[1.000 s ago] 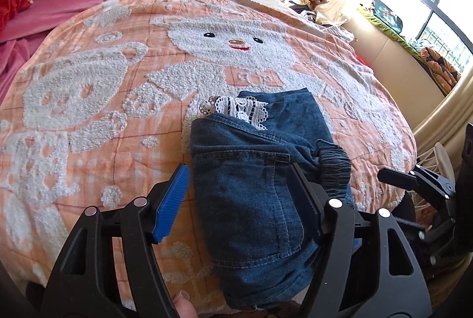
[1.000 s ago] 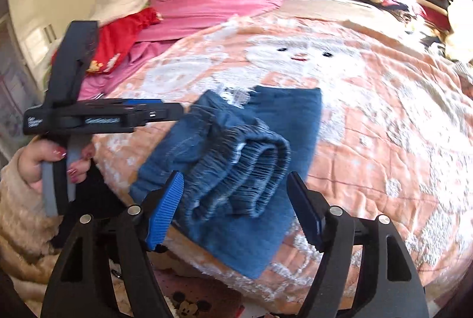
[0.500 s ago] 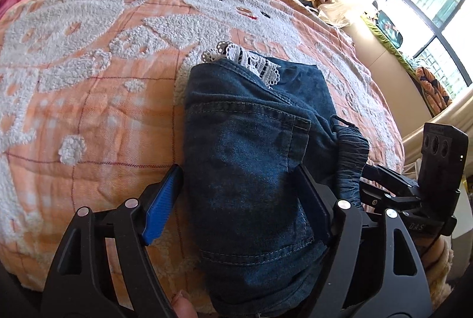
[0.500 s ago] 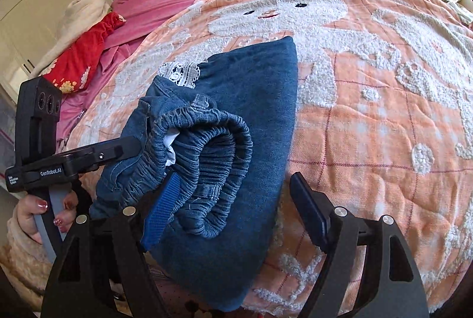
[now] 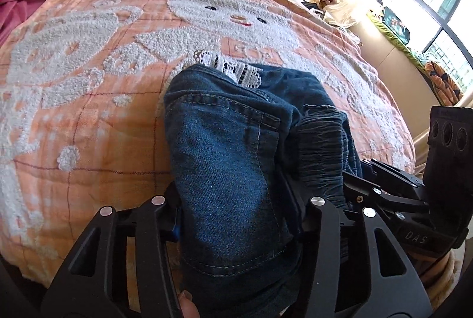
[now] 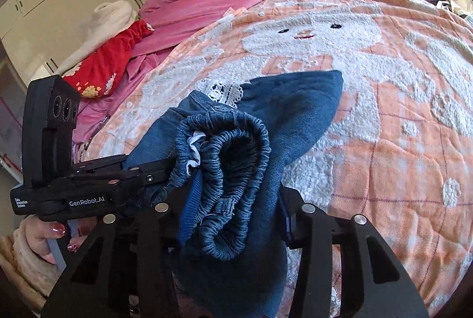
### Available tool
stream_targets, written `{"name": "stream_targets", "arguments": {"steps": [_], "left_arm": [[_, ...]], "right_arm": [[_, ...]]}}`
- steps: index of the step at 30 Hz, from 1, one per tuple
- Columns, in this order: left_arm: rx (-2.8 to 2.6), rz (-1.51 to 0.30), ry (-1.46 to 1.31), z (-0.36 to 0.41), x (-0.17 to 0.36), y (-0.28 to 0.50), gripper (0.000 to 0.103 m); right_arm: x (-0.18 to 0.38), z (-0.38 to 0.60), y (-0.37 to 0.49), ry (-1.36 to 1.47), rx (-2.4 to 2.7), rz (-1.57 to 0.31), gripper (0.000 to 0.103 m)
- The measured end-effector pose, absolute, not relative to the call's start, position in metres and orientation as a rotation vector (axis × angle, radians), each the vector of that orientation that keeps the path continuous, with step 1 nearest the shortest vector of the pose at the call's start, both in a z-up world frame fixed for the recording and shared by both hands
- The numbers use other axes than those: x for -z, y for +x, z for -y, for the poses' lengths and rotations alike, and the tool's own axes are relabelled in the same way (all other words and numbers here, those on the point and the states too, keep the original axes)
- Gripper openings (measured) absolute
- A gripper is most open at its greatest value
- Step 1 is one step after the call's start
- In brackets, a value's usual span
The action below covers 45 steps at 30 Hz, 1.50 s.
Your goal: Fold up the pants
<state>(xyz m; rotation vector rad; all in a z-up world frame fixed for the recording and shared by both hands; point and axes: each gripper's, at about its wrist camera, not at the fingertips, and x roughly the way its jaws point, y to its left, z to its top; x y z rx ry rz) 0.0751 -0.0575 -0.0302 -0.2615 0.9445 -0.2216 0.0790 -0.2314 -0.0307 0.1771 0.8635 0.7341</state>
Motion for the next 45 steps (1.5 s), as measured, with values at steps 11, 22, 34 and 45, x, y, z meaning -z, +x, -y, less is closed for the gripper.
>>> {"name": "stream_targets", "arguments": {"steps": [11, 22, 34, 45], "left_arm": [[0.222, -0.846, -0.247, 0.047, -0.016, 0.117, 0.042], [0.187, -0.884, -0.216, 0.043, 0.009, 0.152, 0.042], [0.147, -0.942, -0.22, 0.034, 0.036, 0.155, 0.059], [0.133, -0.928, -0.229, 0.027, 0.027, 0.141, 0.074]], "right_arm": [[-0.01, 0.223, 0.124, 0.13, -0.735, -0.76, 0.042], [0.008, 0.211, 0.165, 0.073, -0.696, -0.806, 0.043], [0.042, 0.224, 0.169, 0.105, -0.58, -0.902, 0.076], [0.032, 0.228, 0.157, 0.042, -0.494, -0.877, 0.082]]}}
